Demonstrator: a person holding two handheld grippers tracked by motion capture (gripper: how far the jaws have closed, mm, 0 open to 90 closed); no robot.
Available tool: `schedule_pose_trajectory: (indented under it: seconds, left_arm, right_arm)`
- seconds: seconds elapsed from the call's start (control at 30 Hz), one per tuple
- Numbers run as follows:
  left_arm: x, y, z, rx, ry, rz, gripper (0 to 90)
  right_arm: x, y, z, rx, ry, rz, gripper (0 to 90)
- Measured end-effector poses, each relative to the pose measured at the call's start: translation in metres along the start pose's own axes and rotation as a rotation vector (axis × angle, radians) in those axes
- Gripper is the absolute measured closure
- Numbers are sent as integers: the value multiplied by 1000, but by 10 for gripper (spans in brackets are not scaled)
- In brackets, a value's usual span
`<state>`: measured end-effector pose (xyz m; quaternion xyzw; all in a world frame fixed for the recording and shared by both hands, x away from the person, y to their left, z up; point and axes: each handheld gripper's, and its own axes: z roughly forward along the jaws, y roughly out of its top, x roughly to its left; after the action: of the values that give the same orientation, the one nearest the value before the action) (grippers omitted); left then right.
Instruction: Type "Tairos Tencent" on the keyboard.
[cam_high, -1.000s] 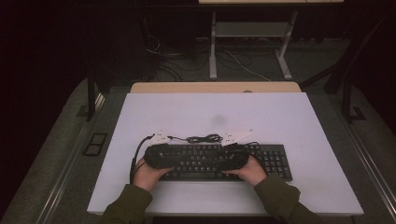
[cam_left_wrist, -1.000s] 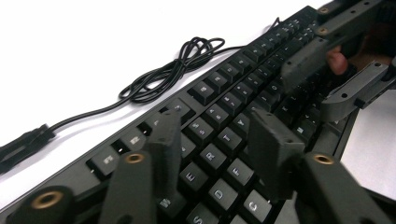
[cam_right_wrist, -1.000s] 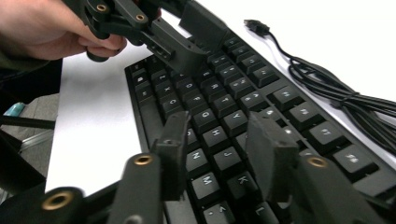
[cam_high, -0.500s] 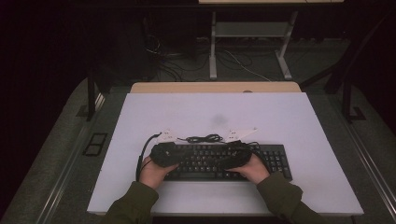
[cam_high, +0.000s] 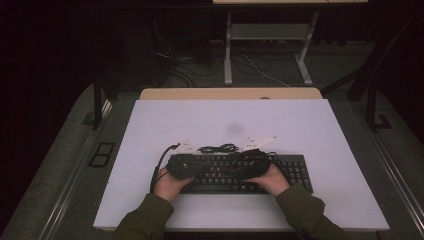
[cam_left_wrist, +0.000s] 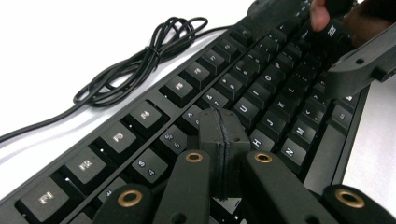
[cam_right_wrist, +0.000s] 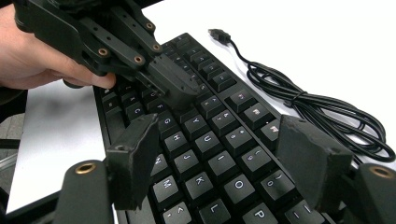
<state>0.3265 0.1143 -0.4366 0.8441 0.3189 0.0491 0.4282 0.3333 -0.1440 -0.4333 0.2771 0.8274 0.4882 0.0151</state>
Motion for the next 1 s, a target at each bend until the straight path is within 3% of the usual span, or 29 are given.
schedule_pose_trajectory:
  seconds: [0.17,0.53,1.0]
  left_arm:
    - [-1,0,2,22,9,16,889]
    - [-3,1,2,23,0,12,888]
    - [-5,3,-3,-24,-21,6,781]
  right_arm:
    - [0,0,0,0,3,-2,291]
    - [-1,-2,-2,-8,0,-2,269]
    - [-3,-4,-7,-18,-19,-13,196]
